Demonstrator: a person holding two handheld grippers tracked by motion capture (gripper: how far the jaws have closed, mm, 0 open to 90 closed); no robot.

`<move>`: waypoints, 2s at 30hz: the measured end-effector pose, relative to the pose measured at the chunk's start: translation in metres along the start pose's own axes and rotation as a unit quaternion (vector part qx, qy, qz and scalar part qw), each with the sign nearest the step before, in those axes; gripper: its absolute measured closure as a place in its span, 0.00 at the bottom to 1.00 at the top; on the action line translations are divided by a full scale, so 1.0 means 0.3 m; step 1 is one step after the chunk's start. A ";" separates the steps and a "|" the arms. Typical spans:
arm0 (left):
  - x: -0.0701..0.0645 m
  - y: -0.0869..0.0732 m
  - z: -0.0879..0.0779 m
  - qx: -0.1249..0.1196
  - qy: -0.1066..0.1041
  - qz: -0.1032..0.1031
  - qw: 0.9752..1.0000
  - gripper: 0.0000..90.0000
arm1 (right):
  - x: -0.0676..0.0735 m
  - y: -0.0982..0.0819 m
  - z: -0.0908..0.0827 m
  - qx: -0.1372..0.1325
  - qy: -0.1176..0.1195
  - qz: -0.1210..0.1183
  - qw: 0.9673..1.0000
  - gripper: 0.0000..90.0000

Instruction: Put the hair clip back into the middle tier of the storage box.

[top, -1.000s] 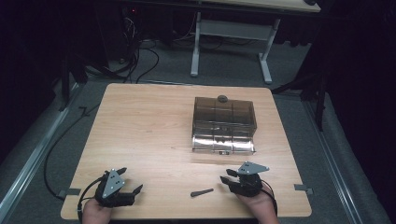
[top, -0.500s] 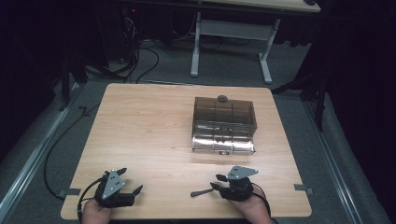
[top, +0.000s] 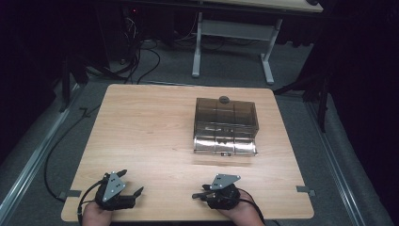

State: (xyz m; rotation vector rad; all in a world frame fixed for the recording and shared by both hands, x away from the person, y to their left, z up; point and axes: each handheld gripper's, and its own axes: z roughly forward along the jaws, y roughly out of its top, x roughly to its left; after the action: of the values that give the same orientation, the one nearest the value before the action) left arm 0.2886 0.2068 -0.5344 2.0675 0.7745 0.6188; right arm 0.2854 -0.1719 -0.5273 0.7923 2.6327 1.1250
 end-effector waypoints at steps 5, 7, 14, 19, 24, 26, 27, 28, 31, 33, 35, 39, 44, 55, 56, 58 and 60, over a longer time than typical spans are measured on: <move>0.000 -0.001 -0.002 -0.003 0.001 -0.003 1.000 0.17 | 0.006 0.004 0.004 0.000 0.002 -0.008 1.000 0.77; 0.000 -0.001 -0.002 -0.003 0.002 -0.003 1.000 0.17 | 0.009 0.004 0.003 0.003 0.002 -0.009 1.000 0.83; 0.001 0.000 0.001 0.000 0.000 -0.004 1.000 0.17 | 0.006 0.003 -0.003 -0.001 0.001 -0.010 1.000 0.91; 0.000 0.000 0.001 -0.001 0.003 -0.004 1.000 0.17 | 0.000 -0.001 -0.005 -0.004 0.003 -0.007 1.000 0.91; 0.000 0.000 0.001 0.001 0.006 -0.005 1.000 0.17 | 0.001 -0.004 -0.009 -0.003 0.001 -0.007 1.000 0.91; 0.001 0.000 0.002 0.001 0.006 -0.007 1.000 0.17 | 0.002 -0.002 -0.008 -0.002 -0.001 -0.009 1.000 0.88; 0.003 0.001 0.003 0.004 0.006 -0.009 1.000 0.17 | 0.001 -0.001 -0.007 -0.003 -0.001 -0.009 1.000 0.87; 0.003 0.001 0.004 0.005 0.006 -0.009 1.000 0.17 | 0.001 0.002 -0.005 -0.003 0.002 -0.010 1.000 0.87; 0.002 0.001 0.003 0.004 0.005 -0.007 1.000 0.17 | 0.004 0.009 0.006 -0.003 0.000 -0.009 1.000 0.86; 0.003 0.001 0.003 0.003 0.004 -0.008 1.000 0.17 | 0.004 0.010 0.009 -0.001 -0.001 -0.010 1.000 0.86; 0.003 0.001 0.002 0.002 0.003 -0.008 1.000 0.17 | 0.006 0.012 0.013 0.002 -0.002 -0.012 1.000 0.88; 0.001 0.000 0.000 -0.001 0.004 -0.005 1.000 0.17 | 0.008 0.012 0.013 0.001 -0.002 -0.008 1.000 0.88; 0.002 0.000 0.001 0.001 0.002 -0.005 1.000 0.17 | 0.007 0.013 -0.008 -0.010 -0.009 -0.009 1.000 0.88; 0.002 0.000 0.002 0.001 -0.001 -0.004 1.000 0.17 | -0.027 0.006 -0.052 -0.022 -0.026 0.007 0.999 0.88; 0.002 0.000 0.001 0.000 -0.001 -0.004 1.000 0.17 | -0.029 0.004 -0.057 -0.025 -0.029 0.007 0.999 0.88; 0.002 0.000 0.001 0.001 -0.001 -0.004 1.000 0.17 | -0.034 0.000 -0.066 -0.027 -0.034 0.011 0.999 0.88; 0.003 0.001 0.002 0.002 -0.005 -0.003 1.000 0.17 | -0.038 -0.005 -0.073 -0.027 -0.037 0.016 0.999 0.88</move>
State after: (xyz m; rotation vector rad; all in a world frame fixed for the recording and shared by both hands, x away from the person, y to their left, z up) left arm 0.2897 0.2070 -0.5344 2.0699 0.7782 0.6038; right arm 0.2866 -0.1924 -0.5136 0.8502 2.5266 1.1468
